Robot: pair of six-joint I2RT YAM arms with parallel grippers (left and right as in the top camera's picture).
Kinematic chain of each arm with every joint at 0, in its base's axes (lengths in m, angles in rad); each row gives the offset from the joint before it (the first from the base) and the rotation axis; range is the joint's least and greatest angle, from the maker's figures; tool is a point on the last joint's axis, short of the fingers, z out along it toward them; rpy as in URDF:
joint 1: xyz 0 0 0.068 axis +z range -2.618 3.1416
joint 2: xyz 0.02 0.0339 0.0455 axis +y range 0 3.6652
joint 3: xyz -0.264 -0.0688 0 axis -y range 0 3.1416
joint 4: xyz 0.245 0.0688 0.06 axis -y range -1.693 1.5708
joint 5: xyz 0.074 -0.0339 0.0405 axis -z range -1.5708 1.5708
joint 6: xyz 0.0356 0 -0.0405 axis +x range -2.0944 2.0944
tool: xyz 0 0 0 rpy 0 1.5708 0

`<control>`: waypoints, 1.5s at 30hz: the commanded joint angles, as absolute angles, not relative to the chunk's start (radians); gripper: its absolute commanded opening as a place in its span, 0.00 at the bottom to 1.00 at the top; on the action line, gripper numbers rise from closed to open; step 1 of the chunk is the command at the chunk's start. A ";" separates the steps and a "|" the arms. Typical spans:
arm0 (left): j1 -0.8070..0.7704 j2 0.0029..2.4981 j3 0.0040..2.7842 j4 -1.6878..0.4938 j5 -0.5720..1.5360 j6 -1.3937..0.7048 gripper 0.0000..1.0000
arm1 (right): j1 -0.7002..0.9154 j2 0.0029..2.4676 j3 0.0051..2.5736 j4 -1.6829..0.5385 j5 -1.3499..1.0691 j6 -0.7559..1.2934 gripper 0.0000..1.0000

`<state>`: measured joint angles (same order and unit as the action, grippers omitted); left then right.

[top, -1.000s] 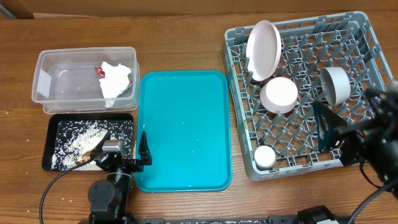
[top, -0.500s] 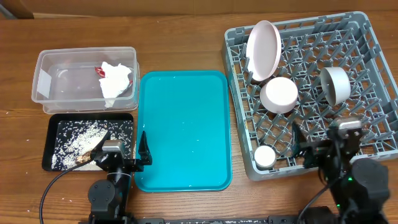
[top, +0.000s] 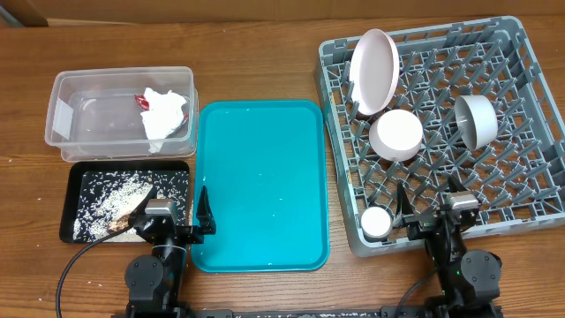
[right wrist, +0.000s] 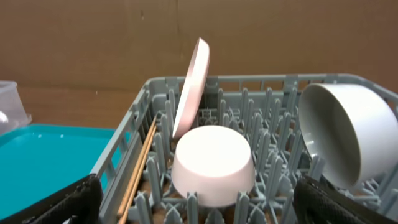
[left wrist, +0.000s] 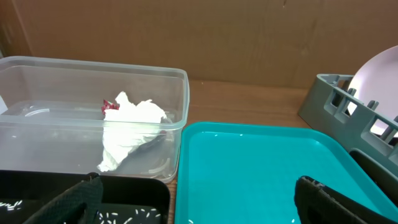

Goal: Sort waste into correct bins and load items into the dishwasher

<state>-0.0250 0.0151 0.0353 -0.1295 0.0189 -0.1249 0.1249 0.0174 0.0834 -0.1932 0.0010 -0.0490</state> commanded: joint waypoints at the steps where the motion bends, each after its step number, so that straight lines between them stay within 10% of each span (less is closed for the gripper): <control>1: -0.027 0.005 0.029 -0.126 0.019 -0.135 1.00 | 0.121 0.003 0.033 -0.134 0.007 -0.053 1.00; 45: -0.027 0.005 0.029 -0.126 0.019 -0.135 1.00 | 0.123 0.003 0.008 -0.082 0.007 -0.053 1.00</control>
